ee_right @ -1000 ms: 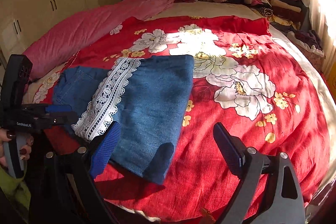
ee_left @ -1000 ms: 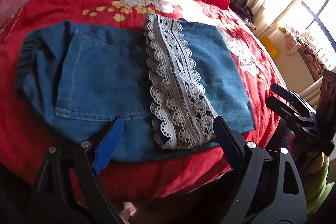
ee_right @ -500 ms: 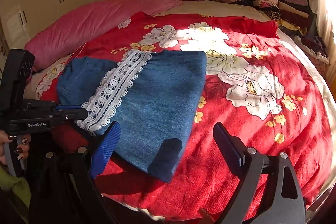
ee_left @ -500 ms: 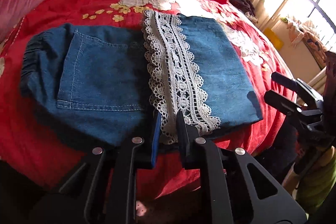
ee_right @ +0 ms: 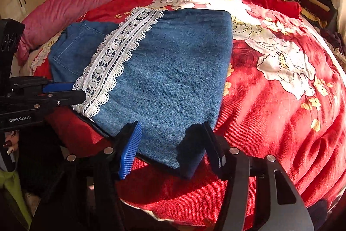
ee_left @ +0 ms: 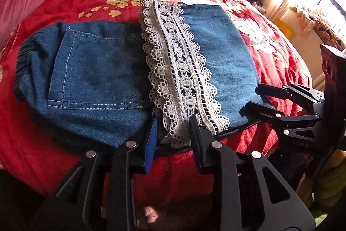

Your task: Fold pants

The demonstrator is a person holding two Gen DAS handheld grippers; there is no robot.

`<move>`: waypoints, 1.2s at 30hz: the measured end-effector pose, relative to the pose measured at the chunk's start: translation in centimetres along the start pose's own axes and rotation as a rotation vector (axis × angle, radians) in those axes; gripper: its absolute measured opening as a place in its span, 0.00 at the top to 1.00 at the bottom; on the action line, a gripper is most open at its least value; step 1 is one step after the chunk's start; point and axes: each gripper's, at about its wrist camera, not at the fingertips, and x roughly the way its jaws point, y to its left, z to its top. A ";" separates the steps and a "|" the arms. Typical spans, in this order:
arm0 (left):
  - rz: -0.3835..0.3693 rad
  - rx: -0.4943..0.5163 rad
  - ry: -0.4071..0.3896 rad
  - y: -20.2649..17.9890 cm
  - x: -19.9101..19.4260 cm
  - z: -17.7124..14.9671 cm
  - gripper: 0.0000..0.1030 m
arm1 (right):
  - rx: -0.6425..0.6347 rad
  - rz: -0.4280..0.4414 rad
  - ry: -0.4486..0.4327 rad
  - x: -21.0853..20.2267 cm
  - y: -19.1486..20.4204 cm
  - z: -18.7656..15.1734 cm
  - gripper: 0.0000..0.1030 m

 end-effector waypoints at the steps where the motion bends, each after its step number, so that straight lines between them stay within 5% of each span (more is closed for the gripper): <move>1: 0.000 0.000 0.000 0.0 0.0 0.0 0.79 | -0.002 -0.001 0.000 0.0 0.1 0.0 0.46; 6: 0.004 0.001 -0.010 0.0 -0.4 0.0 0.75 | 0.005 0.005 -0.021 -0.5 0.0 0.0 0.45; 9: 0.005 0.001 -0.019 0.0 -0.7 0.0 0.74 | 0.022 0.000 -0.068 -1.8 -0.4 0.1 0.32; 20: 0.024 0.010 -0.048 -0.2 -1.9 0.1 0.65 | 0.085 -0.019 -0.140 -4.1 -1.7 0.5 0.13; 36: 0.088 0.022 -0.137 0.1 -4.5 0.4 0.28 | 0.044 -0.038 -0.202 -6.3 0.0 1.6 0.13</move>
